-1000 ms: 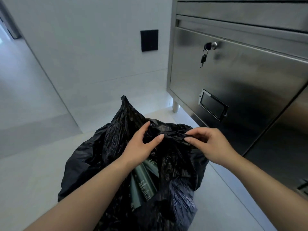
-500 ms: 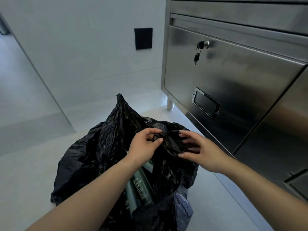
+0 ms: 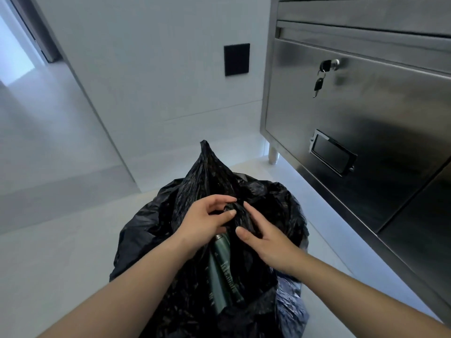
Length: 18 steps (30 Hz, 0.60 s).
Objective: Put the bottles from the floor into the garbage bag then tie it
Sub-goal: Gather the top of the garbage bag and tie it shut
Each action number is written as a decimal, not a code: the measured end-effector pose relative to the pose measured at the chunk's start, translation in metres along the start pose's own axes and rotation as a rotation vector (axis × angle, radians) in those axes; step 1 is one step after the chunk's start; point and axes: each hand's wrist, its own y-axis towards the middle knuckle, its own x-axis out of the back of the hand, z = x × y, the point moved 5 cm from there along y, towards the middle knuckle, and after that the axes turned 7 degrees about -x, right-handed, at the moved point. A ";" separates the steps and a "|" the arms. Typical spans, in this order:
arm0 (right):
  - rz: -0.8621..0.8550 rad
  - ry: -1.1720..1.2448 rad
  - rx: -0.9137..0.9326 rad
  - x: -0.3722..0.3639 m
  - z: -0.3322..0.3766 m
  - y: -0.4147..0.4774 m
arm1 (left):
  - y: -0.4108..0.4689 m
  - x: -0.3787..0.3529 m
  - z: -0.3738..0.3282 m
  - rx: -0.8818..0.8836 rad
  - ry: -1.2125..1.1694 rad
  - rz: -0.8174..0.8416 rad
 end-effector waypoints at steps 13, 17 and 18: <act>-0.425 -0.054 0.076 0.031 0.008 0.027 | 0.060 0.074 0.011 -0.282 0.454 -0.262; -0.488 -0.084 0.041 0.024 0.001 0.039 | 0.096 0.089 0.016 -0.330 0.479 -0.344; -0.504 -0.090 0.026 0.021 -0.001 0.041 | 0.105 0.092 0.018 -0.340 0.496 -0.341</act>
